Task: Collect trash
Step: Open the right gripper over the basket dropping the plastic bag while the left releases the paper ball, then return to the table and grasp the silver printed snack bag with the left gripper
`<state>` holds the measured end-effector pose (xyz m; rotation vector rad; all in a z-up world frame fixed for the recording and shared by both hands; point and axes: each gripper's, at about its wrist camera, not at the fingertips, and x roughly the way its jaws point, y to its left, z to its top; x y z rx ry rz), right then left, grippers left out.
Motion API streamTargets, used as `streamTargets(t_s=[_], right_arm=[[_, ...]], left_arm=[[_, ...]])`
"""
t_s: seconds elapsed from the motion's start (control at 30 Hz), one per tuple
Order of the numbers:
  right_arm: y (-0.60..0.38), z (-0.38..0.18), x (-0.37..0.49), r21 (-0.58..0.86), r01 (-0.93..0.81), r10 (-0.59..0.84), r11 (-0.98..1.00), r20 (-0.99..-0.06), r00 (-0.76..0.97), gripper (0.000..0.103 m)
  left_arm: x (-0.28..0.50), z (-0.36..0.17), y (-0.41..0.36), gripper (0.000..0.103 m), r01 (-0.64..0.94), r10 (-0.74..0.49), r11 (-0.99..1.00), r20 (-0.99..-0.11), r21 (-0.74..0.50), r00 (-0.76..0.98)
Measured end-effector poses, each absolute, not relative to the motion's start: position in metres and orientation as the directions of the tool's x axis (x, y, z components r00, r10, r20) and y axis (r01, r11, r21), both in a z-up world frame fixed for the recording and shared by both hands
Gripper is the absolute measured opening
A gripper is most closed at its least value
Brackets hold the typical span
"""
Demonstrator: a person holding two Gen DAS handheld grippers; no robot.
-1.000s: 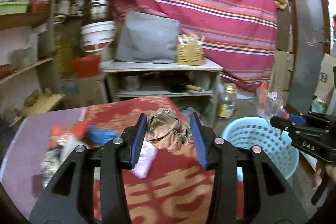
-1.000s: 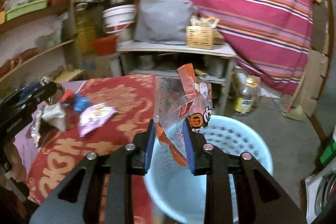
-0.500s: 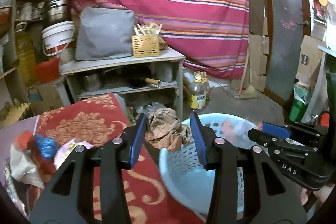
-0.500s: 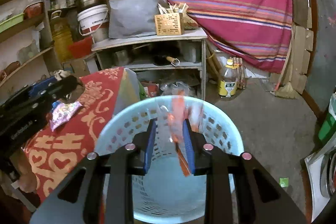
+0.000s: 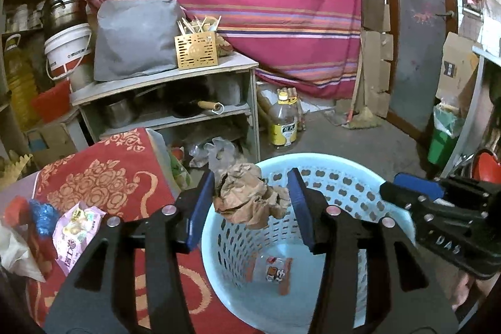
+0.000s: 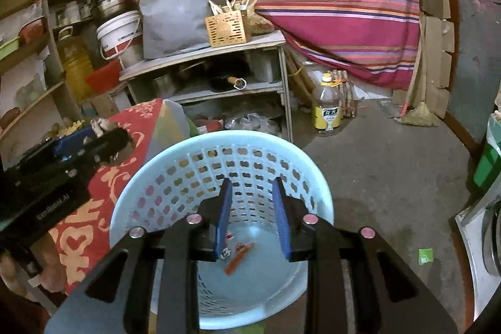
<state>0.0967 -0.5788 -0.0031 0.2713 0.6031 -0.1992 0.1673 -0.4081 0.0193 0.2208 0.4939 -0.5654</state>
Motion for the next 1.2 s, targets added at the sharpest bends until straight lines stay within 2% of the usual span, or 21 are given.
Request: streamTargets(t_s=[0.1,0.23,0.37,0.43,0.47,0.5,0.57,0.63,0.77,0.87,1.07,1.2], right_arm=[[-0.58,-0.003,0.097,0.195,0.27,-0.111,0.943,-0.582,0.806,0.027],[-0.58,-0.003,0.096,0.191,0.281,-0.122,0.94,-0.582,0.804,0.027],[-0.581,-0.003,0.097,0.191,0.293,-0.132,0.937,-0.584,0.801,0.029],[-0.58,0.0,0.097,0.196,0.301,-0.139,0.933,-0.576,0.806,0.041],[-0.578,0.002,0.096,0.201,0.303,-0.141,0.931,-0.567,0.811,0.056],[-0.576,0.005,0.096,0.205,0.301,-0.142,0.931,-0.556,0.819,0.064],[-0.566,0.011,0.097,0.195,0.289,-0.143,0.937,-0.541,0.829,0.067],[-0.553,0.015,0.1,0.183,0.273,-0.139,0.944,-0.531,0.836,0.074],[-0.529,0.02,0.112,0.186,0.239,-0.109,0.953,-0.525,0.844,0.075],[-0.508,0.024,0.12,0.197,0.216,-0.087,0.956,-0.514,0.853,0.086],[-0.46,0.028,0.14,0.19,0.178,-0.057,0.965,-0.515,0.856,0.088],[-0.432,0.024,0.155,0.163,0.163,-0.05,0.973,-0.539,0.841,0.088]], left_arm=[[0.17,0.016,-0.407,0.05,0.565,-0.46,0.823,-0.515,0.058,0.723],[0.17,0.019,-0.404,0.071,0.558,-0.456,0.828,-0.509,0.06,0.73],[0.17,0.024,-0.397,0.078,0.553,-0.455,0.831,-0.499,0.061,0.738],[0.168,0.028,-0.388,0.084,0.536,-0.441,0.842,-0.487,0.066,0.753],[0.167,0.029,-0.383,0.089,0.523,-0.43,0.849,-0.481,0.072,0.764],[0.166,0.031,-0.376,0.091,0.505,-0.415,0.86,-0.472,0.076,0.778],[0.165,0.036,-0.357,0.092,0.481,-0.401,0.874,-0.461,0.067,0.792],[0.164,0.04,-0.334,0.092,0.455,-0.38,0.888,-0.457,0.063,0.804],[0.162,0.042,-0.287,0.092,0.374,-0.291,0.922,-0.453,0.103,0.843],[0.164,0.038,-0.242,0.096,0.283,-0.194,0.951,-0.47,0.127,0.861],[0.173,0.023,-0.166,0.096,0.104,0.019,0.969,-0.487,0.226,0.873],[0.186,0.006,-0.125,0.096,0.016,0.117,0.97,-0.523,0.243,0.845]])
